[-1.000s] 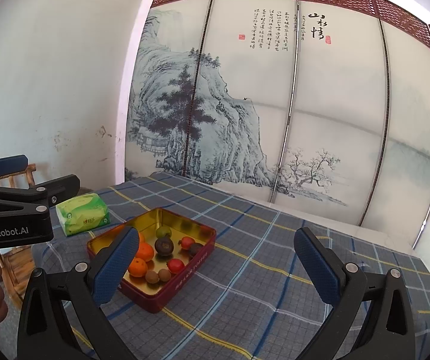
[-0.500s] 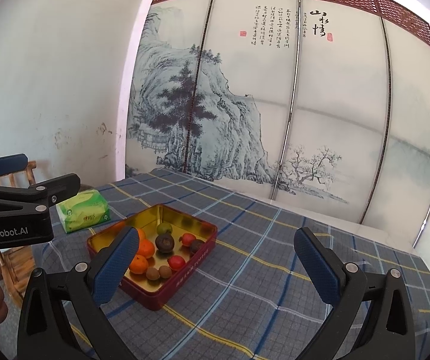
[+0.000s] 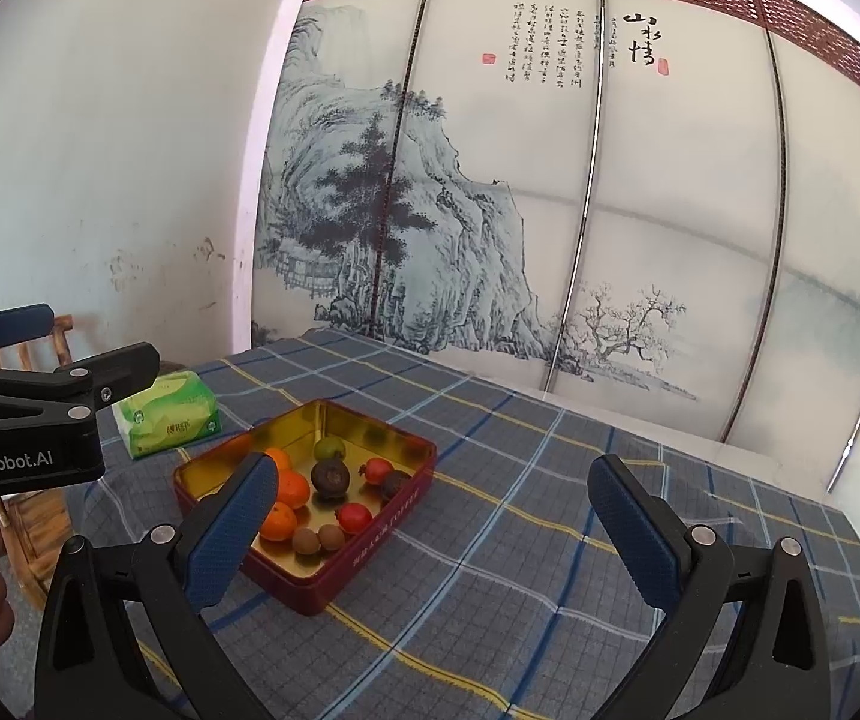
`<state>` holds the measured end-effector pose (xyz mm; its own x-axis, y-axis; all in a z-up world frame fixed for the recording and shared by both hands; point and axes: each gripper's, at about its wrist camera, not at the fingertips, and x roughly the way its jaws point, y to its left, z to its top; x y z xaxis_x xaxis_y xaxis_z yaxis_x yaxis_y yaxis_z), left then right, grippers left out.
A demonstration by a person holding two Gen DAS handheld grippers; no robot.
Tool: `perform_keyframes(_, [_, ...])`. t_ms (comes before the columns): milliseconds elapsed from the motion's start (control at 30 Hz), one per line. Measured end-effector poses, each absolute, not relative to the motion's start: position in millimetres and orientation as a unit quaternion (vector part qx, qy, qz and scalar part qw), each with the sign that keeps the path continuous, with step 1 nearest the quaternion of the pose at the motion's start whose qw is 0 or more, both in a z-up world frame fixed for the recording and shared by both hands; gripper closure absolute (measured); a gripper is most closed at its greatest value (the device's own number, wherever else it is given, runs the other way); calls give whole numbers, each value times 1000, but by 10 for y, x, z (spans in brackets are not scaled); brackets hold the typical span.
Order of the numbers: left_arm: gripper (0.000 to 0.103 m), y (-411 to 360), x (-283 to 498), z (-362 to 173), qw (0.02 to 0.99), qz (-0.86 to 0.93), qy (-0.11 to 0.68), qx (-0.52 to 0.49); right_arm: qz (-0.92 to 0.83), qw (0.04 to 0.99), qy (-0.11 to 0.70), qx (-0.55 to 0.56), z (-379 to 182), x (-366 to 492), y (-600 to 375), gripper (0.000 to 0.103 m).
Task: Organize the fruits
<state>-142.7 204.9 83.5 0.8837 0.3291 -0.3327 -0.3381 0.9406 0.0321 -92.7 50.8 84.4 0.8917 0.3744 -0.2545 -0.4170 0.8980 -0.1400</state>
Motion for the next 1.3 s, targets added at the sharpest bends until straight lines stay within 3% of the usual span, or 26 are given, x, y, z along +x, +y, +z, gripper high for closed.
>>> perform_keyframes(867, [0, 2068, -1490, 709, 964, 177, 198, -22, 208, 965, 135, -88, 618, -843, 441, 0])
perform_keyframes(1300, [0, 2078, -1404, 811, 960, 203, 193, -13, 122, 959, 232, -108, 169, 167, -421, 0])
